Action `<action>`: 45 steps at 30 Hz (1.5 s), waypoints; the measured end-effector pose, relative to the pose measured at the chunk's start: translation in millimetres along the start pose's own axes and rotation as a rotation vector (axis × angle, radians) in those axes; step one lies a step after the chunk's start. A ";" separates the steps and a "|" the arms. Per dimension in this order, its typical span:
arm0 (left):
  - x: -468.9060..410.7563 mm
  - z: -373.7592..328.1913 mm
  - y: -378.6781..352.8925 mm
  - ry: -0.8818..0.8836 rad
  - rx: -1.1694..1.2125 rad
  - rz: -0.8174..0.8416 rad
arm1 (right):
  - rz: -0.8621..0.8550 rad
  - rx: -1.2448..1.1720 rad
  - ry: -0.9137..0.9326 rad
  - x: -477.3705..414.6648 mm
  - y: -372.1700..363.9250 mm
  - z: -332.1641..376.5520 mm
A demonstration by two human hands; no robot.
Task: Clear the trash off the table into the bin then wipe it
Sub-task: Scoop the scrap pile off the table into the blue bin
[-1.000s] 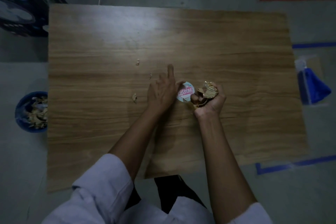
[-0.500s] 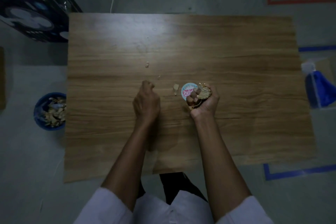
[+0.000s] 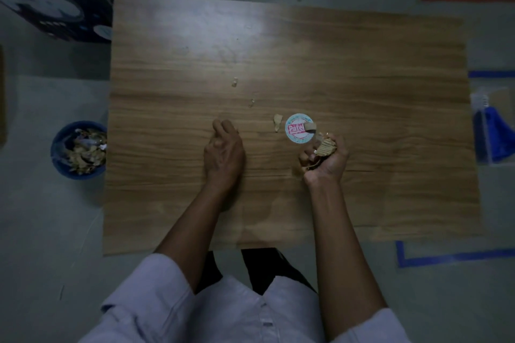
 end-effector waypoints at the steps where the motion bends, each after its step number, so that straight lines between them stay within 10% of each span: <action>1: -2.2 1.6 2.2 -0.007 0.039 0.036 | -0.014 0.012 0.003 1.5 0.0 -1.5; 45: -22.8 -137.8 12.2 -0.662 0.009 0.106 | -0.169 0.067 0.050 -6.6 40.4 26.0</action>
Point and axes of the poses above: each hand's wrist, its own x-axis away from the middle knuckle, its own y-axis out of the back of the hand, z = x × y, the point moved 2 cm from there along -x, towards the middle knuckle, and after that the axes turned 8 degrees about -x, right-handed, at the moved point
